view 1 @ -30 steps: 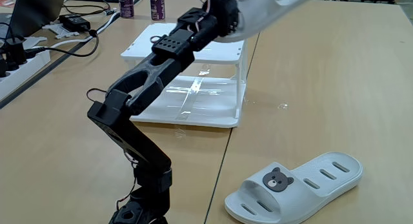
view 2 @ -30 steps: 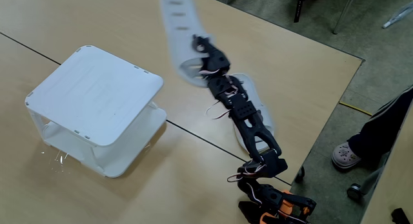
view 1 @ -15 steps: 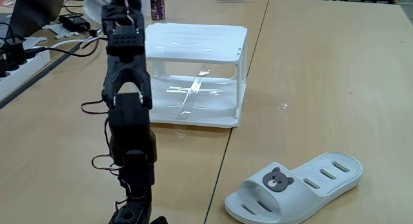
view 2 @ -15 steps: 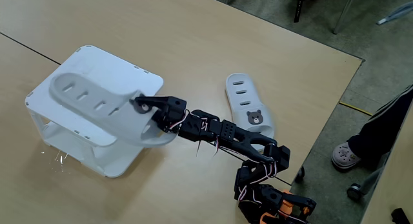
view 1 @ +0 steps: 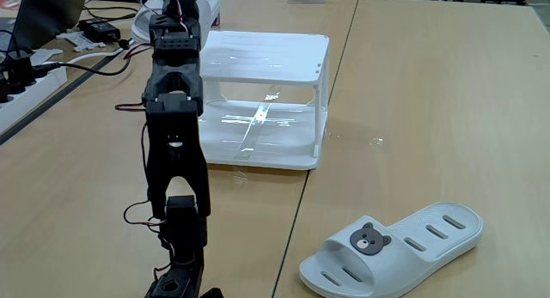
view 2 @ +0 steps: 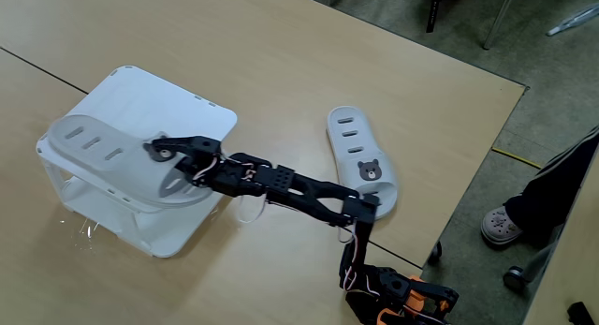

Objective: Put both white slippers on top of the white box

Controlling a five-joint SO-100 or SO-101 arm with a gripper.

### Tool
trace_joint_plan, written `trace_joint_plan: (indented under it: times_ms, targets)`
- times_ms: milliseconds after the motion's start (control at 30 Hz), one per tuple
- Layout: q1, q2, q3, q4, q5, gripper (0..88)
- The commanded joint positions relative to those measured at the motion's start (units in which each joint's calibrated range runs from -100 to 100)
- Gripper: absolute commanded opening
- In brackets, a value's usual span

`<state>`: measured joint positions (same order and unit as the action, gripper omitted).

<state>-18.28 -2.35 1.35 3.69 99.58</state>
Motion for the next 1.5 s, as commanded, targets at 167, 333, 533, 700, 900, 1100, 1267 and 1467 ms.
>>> trace_joint_plan:
  times_ms: [167,333,533,700,900,1100,1267,1467]
  targets:
    - [3.89,19.30,-33.33,-0.41,0.42,0.8]
    - [4.13,27.72,-41.90,-0.41,0.42,0.8]
    - [4.05,30.41,-41.90,-0.33,0.42,1.0]
    - [4.30,32.77,-41.81,0.02,0.42,0.8]
    - [4.30,34.53,-41.72,2.69,0.42,0.8]
    - [4.30,34.11,-42.17,3.73,0.42,13.2]
    - [4.21,33.86,-42.62,3.73,0.42,19.0]
    - [3.97,32.09,-41.81,5.89,0.42,25.5]
